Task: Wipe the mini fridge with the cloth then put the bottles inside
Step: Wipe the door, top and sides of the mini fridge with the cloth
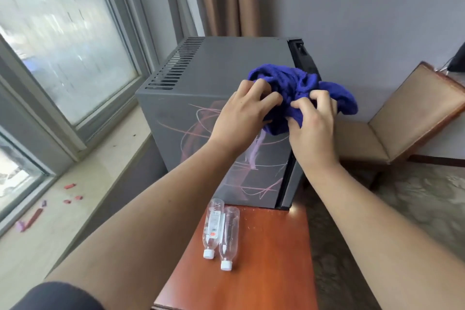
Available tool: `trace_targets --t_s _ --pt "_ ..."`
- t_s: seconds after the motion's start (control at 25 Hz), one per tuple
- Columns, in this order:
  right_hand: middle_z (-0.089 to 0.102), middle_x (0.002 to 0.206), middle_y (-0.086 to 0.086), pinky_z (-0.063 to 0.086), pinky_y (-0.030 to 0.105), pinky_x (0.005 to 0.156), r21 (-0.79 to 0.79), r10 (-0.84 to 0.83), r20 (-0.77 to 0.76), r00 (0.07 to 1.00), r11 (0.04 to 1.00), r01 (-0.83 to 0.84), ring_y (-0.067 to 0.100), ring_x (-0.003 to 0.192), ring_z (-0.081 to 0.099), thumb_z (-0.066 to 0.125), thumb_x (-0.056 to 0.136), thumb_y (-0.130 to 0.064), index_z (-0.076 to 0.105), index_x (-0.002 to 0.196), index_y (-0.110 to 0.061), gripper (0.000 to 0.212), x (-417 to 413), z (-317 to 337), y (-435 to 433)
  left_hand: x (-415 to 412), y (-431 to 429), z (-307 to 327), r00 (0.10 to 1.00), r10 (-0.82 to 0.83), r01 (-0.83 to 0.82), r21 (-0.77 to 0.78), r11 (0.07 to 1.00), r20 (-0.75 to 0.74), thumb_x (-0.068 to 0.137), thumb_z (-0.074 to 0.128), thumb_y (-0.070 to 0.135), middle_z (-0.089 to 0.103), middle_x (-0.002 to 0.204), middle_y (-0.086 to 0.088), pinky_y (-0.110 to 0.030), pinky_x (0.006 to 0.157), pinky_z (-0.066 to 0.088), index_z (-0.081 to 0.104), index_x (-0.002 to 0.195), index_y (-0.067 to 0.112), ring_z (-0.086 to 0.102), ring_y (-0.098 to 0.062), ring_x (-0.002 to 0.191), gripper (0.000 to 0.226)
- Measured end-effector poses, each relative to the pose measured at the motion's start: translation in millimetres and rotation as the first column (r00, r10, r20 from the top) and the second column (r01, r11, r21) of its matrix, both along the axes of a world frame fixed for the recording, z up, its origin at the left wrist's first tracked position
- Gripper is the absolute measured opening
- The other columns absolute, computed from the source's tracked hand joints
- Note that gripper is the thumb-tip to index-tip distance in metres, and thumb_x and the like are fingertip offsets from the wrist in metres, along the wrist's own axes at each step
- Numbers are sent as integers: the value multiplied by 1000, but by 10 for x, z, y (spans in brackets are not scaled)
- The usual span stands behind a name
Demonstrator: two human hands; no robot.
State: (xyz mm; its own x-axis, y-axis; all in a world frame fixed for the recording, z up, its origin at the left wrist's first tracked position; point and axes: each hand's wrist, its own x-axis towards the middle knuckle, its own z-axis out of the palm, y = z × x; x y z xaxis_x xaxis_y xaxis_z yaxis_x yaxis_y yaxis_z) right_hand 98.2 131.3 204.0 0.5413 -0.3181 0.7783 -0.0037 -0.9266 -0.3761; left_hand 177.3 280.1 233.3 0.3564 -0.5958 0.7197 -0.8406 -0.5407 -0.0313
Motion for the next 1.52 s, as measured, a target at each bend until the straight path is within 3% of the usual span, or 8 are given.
trace_targets --t_s 0.2,0.36,0.6,0.68,0.76,1.08,1.32,1.52 --pt "52 114 11 45 37 95 84 -68 52 996 994 63 28 104 50 74 78 1 68 104 -9 28 50 -181 157 120 61 -229 994 -64 68 -42 997 91 87 73 1 64 105 -6 -37 77 50 73 110 14 53 -32 90 26" --pt "54 108 14 41 27 91 187 -166 87 982 971 148 31 99 54 74 76 4 71 100 -6 26 99 -336 382 210 201 -306 974 -187 186 18 982 129 91 59 -3 66 104 -9 -39 75 51 73 111 12 55 -32 87 28" --pt "58 103 10 48 34 88 280 -262 70 963 931 233 31 98 58 73 76 2 74 95 -6 21 323 -408 883 449 621 -372 960 -246 238 73 969 133 90 59 -1 65 105 -7 -37 76 49 72 110 12 51 -28 89 27" --pt "58 102 9 45 25 89 265 -260 71 963 936 233 28 98 57 74 74 3 74 94 -7 23 442 -381 1162 606 878 -406 965 -230 226 49 973 127 91 59 0 64 106 -7 -39 76 50 70 113 12 47 -27 89 28" --pt "59 102 8 41 20 88 252 -234 67 970 944 211 25 98 54 72 72 5 74 93 -8 25 590 -331 1462 799 1181 -452 966 -208 207 24 978 152 93 59 2 62 106 -8 -41 76 49 69 115 13 47 -30 87 27" --pt "61 102 10 47 35 91 211 -45 52 998 977 33 29 101 53 71 72 9 73 90 -6 24 1035 -269 2323 1234 2112 -578 985 -58 72 -79 994 165 95 70 11 57 102 -5 -41 79 50 70 112 17 49 -33 87 17" --pt "60 99 12 48 37 89 169 21 37 999 985 -27 30 97 51 68 72 13 73 91 -4 26 1035 -320 2310 1174 2139 -637 994 -8 18 -98 995 110 93 72 12 59 102 -8 -37 78 44 72 108 15 50 -35 87 15" --pt "63 102 14 49 44 88 42 116 -68 991 993 -113 33 97 54 61 80 7 75 94 -3 22 954 -369 2062 1043 1950 -904 993 92 -73 -213 974 80 92 72 12 47 108 0 -35 78 40 69 104 13 47 -33 83 12"
